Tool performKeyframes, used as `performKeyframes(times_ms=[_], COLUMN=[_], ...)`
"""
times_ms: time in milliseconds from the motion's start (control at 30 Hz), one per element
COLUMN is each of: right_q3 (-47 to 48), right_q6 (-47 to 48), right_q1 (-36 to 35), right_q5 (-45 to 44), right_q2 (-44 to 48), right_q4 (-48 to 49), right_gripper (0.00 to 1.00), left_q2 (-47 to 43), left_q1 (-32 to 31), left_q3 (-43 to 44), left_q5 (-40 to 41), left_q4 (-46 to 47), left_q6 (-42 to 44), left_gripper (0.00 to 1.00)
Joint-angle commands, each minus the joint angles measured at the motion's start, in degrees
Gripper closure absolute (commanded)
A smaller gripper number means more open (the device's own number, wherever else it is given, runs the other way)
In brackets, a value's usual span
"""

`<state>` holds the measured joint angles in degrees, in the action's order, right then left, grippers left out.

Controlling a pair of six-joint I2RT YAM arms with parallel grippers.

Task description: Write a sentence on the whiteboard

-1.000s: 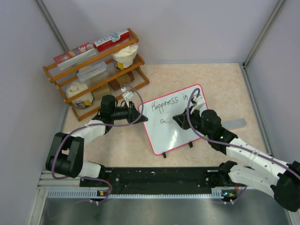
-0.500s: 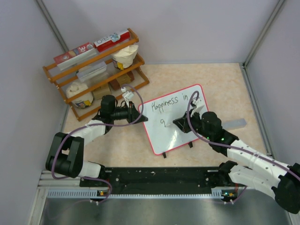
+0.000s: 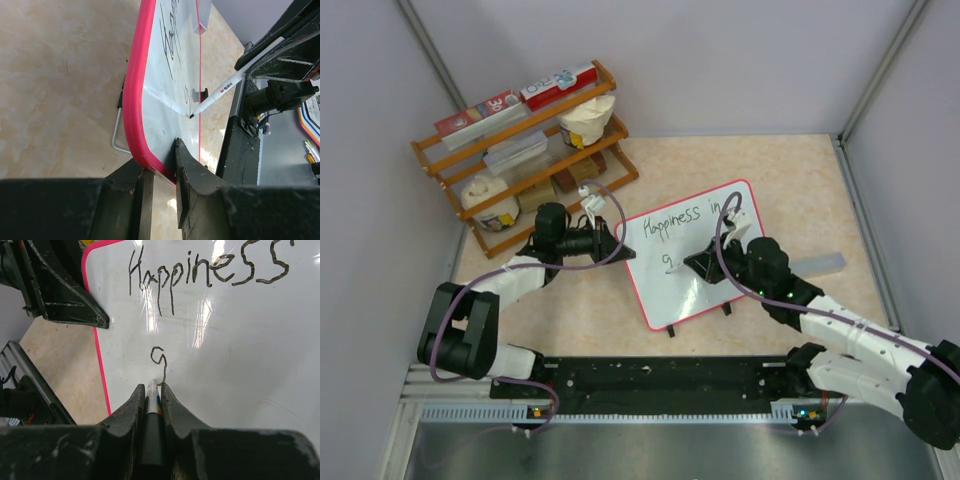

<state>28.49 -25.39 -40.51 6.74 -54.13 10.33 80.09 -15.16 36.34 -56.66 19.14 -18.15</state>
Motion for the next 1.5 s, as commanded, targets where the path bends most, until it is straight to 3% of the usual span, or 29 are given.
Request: performKeyframes(times_ms=[0, 233, 433, 900, 1467], right_q3=[1.39, 2.18, 4.38, 7.19, 2.89], right_q6=[-0.71, -3.79, -0.81, 1.57, 1.57], right_q1=[-0.62, -0.62, -0.45, 2.54, 3.86], right_q5=[-1.29, -0.85, -4.8, -4.37, -4.28], right_q2=[-0.89, 2.44, 4.38, 0.61, 0.08], right_q4=[2.68, 5.31, 2.95, 1.63, 0.83], right_gripper=[1.0, 1.0, 1.0, 1.0, 1.0], left_q2=[0.94, 0.76, 0.59, 0.68, 0.68], left_q1=[-1.54, -1.54, -1.45, -1.54, -1.54], left_q3=[-1.18, -1.18, -1.27, -1.18, -1.18], left_q5=[2.96, 3.05, 3.14, 3.14, 2.96], left_q4=[-2.52, -2.61, -2.61, -2.61, -2.61], left_q6=[8.66, 8.75, 8.75, 8.75, 8.66], left_gripper=[1.0, 1.0, 1.0, 1.0, 1.0])
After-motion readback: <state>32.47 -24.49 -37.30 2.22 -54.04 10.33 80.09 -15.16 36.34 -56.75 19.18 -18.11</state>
